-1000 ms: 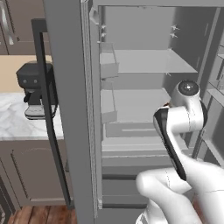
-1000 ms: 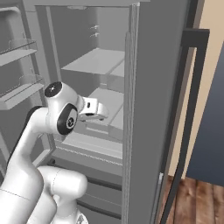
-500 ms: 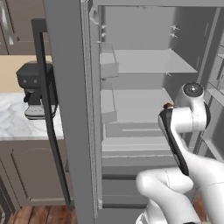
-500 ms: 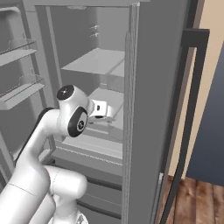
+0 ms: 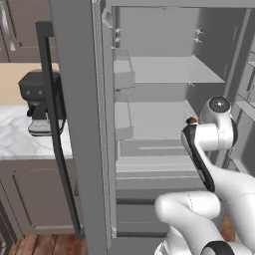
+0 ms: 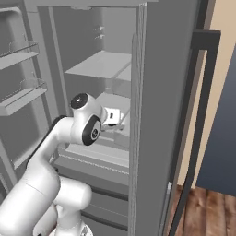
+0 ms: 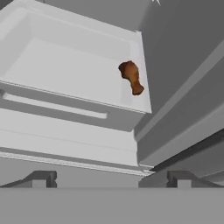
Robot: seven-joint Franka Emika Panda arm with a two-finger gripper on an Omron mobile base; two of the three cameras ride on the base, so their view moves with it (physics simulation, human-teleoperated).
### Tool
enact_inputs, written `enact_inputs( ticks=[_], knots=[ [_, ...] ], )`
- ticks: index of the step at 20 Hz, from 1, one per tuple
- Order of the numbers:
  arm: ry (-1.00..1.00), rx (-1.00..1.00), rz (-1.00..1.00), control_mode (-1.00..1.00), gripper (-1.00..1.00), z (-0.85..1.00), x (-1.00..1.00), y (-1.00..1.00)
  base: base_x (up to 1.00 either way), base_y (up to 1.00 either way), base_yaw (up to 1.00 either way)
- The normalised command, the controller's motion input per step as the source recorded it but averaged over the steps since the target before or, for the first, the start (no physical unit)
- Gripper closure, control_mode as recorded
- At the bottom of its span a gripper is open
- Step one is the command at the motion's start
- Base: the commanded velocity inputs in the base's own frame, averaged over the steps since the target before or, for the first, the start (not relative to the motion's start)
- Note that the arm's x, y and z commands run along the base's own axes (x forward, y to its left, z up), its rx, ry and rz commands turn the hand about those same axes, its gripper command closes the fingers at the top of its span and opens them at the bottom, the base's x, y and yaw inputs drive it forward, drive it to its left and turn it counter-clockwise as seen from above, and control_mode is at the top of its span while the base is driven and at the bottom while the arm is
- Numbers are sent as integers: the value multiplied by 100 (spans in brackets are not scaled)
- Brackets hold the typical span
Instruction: Gather the carrot and cucumber from the fridge and place them on a tray on the dining counter. Then gather the chicken drumsticks from the fridge and place them on the other tray.
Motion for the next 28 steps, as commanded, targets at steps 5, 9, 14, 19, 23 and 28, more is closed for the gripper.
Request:
enact_inputs(
  ticks=[5,9,14,19,23,28],
  knots=[
    [1,0,0,-100,-100,-11,33,-17,0,0,0],
    [2,0,0,-100,-100,-8,38,-14,0,0,0],
    [1,0,0,-100,-100,-7,33,-18,0,0,0],
    [2,0,0,-100,-100,-10,35,-19,0,0,0],
    [3,0,0,-100,-100,-14,33,-19,0,0,0],
    [3,0,0,-100,-100,-21,29,-18,0,0,0]
  ],
)
